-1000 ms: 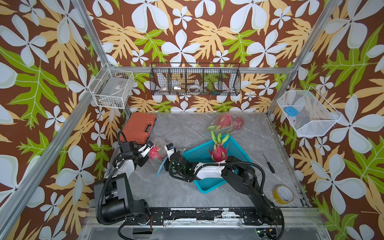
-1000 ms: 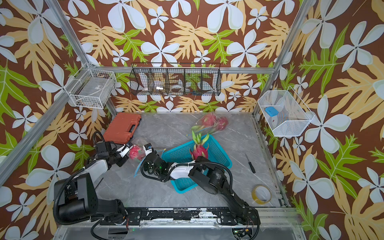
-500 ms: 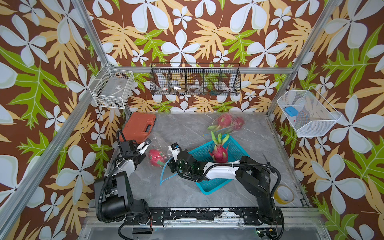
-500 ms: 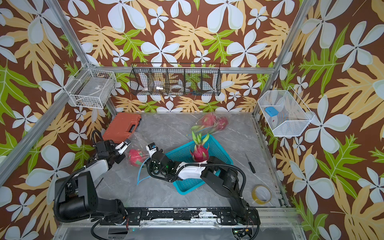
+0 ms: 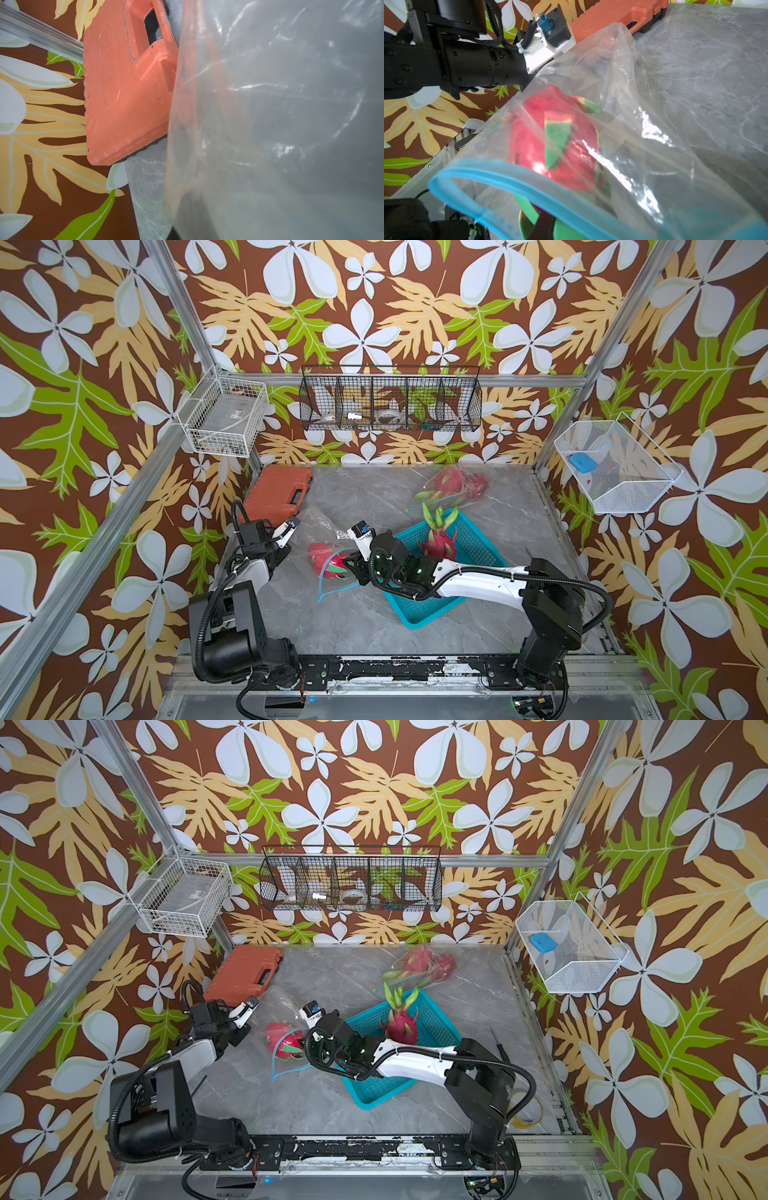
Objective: Open the zip-top bag and take out the dragon fruit
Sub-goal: Pick up the dragon fruit from the zipper food storage bag, then place the zipper food storage bag at the center of the board.
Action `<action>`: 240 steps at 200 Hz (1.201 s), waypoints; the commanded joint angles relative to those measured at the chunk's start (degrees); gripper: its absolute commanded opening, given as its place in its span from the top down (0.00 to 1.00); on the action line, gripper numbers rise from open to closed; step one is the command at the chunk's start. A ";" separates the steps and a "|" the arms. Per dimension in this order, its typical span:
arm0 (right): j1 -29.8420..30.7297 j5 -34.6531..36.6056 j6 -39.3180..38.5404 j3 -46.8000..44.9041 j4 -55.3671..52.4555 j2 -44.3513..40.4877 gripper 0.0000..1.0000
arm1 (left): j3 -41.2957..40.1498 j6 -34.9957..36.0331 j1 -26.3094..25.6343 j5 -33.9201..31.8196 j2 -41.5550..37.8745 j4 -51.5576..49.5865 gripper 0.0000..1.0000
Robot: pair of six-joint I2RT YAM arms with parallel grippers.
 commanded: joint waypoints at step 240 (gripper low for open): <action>-20.58 -5.43 -7.60 -16.89 -11.76 -30.93 1.00 | 20.41 -22.57 -9.31 4.03 -1.92 2.34 1.00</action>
